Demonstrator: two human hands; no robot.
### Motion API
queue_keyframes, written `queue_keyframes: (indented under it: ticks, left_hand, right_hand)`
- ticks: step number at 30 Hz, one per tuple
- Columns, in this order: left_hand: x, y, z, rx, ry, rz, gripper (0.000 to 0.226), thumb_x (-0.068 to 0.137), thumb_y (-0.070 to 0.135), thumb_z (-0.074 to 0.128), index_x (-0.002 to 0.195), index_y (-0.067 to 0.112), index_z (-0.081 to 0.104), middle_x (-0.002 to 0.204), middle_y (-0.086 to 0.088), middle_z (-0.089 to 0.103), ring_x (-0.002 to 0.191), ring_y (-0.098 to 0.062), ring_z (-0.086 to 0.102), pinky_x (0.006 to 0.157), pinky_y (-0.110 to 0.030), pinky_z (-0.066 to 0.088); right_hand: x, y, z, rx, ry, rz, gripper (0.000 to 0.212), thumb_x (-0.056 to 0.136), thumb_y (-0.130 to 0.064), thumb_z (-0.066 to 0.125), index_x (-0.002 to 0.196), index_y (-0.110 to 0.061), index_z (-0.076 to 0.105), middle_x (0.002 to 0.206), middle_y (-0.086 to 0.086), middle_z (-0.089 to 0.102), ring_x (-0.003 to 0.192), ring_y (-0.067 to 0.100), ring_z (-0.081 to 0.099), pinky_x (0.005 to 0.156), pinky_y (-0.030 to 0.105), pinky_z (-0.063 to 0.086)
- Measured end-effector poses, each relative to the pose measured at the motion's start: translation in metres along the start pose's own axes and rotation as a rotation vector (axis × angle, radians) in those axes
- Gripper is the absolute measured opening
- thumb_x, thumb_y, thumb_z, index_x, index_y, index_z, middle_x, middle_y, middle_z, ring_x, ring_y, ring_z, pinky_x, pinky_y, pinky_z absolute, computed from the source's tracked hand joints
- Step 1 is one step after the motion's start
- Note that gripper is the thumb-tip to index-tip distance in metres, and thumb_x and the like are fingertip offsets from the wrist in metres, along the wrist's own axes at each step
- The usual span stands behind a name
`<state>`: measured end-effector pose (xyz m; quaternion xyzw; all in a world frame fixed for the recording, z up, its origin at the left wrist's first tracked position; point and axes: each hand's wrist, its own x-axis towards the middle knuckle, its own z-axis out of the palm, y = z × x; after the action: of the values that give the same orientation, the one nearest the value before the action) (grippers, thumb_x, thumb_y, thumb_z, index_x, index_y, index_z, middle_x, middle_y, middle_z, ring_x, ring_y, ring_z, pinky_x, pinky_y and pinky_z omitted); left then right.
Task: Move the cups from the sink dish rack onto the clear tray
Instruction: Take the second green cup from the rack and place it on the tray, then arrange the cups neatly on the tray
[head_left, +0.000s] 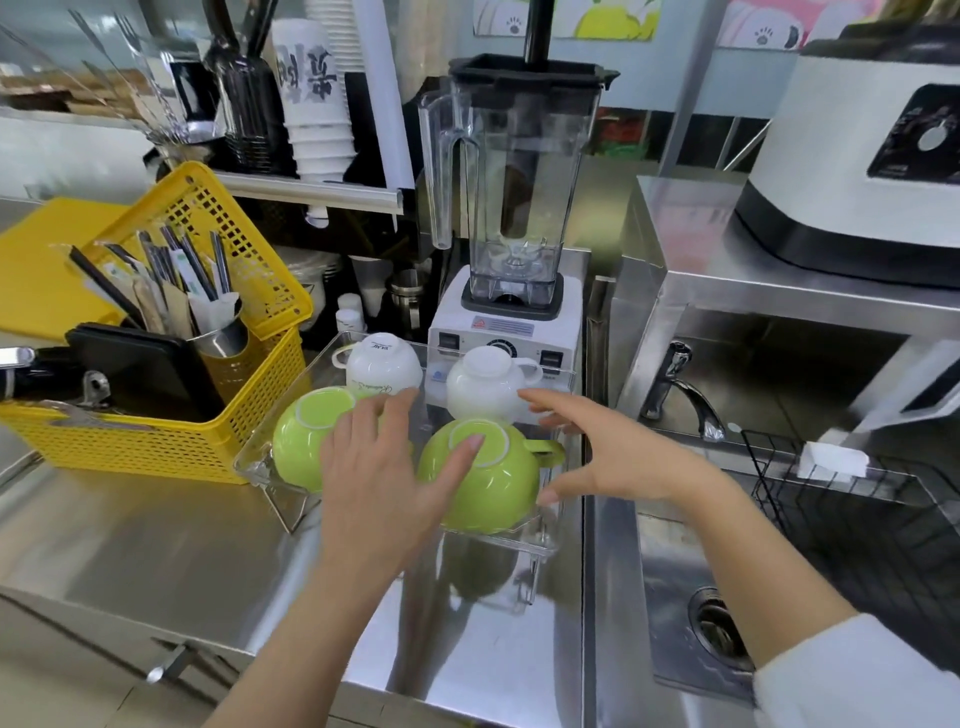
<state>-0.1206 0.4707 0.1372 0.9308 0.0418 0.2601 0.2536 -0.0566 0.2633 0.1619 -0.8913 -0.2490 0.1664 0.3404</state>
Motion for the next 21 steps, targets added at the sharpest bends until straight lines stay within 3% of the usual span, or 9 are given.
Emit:
queue_keyframes:
  ticks: [4, 13, 21]
  left_hand:
    - [0.015, 0.004, -0.007, -0.058, -0.009, 0.024, 0.070, 0.073, 0.064, 0.040, 0.116, 0.012, 0.056, 0.107, -0.012, 0.060, 0.104, -0.033, 0.051, 0.090, -0.039, 0.031]
    - [0.029, 0.015, -0.009, -0.048, -0.083, 0.090, 0.072, 0.071, 0.065, 0.042, 0.121, 0.015, 0.052, 0.120, -0.009, 0.053, 0.112, -0.026, 0.049, 0.090, -0.036, 0.038]
    - [0.043, 0.006, -0.017, 0.124, -0.144, 0.159, 0.074, 0.068, 0.067, 0.038, 0.121, 0.016, 0.051, 0.120, -0.009, 0.055, 0.107, -0.029, 0.050, 0.083, -0.035, 0.036]
  right_hand:
    - [-0.018, 0.000, -0.008, 0.126, 0.199, -0.016, 0.076, 0.072, -0.021, 0.077, 0.136, -0.031, 0.036, 0.130, -0.007, 0.050, 0.113, 0.007, 0.051, 0.102, 0.033, 0.042]
    - [-0.026, 0.013, -0.019, 0.249, 0.309, -0.053, 0.058, 0.076, -0.025, 0.072, 0.120, -0.045, 0.040, 0.115, -0.016, 0.054, 0.102, 0.006, 0.057, 0.093, 0.034, 0.050]
    - [-0.004, 0.023, -0.008, 0.294, 0.380, -0.049, 0.057, 0.080, -0.025, 0.068, 0.130, -0.031, 0.041, 0.114, -0.007, 0.056, 0.097, 0.008, 0.058, 0.085, 0.027, 0.047]
